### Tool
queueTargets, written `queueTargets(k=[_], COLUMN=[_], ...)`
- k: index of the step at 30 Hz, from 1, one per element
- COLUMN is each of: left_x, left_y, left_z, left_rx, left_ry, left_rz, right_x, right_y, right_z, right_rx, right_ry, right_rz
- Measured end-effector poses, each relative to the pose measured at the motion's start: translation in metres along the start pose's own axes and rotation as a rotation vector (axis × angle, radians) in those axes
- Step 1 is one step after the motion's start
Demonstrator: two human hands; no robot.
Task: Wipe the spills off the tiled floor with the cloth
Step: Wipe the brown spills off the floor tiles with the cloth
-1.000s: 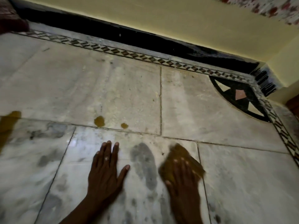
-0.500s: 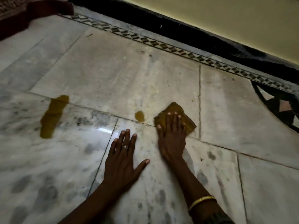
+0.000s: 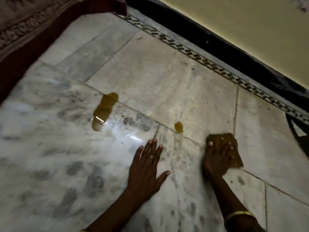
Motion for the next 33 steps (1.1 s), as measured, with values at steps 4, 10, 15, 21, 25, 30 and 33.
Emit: queueTargets(k=[4,10,15,21,25,30,33], left_x=[-0.023,-0.081,-0.105,-0.105,-0.105,-0.098,-0.088], left_y=[0.023,0.076,0.111,0.115,0.117,0.119,0.143], left_z=[0.014,0.049,0.073,0.07,0.071,0.075,0.086], left_rx=[0.065,0.126,0.169,0.206,0.214,0.181,0.241], left_ry=[-0.014,-0.061,-0.078,-0.083,-0.098,-0.112,-0.105], left_rz=[0.105,0.417,0.621,0.638,0.629,0.663,0.659], right_x=[-0.034,-0.121,-0.087,-0.083,-0.151,-0.186,-0.16], right_y=[0.121,0.122,0.038,0.134,0.193,0.146,0.118], right_z=[-0.04,-0.048,-0.029,-0.047,-0.075,-0.075,-0.062], right_rx=[-0.025,-0.136,-0.209,-0.033,-0.066,-0.185,-0.209], right_ry=[0.093,0.198,0.16,0.118,0.137,0.164,0.208], right_rz=[0.363,1.0,0.937,0.541,0.834,1.201,1.194])
Point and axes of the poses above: each hand's wrist, its own x-axis towards the middle knuckle, its own z-axis out of the back of the hand, y = z × x, the point moved 3 cm from there along x, towards the middle knuckle, and after that the axes turned 12 degrees about -z, right-handed, at the moved point
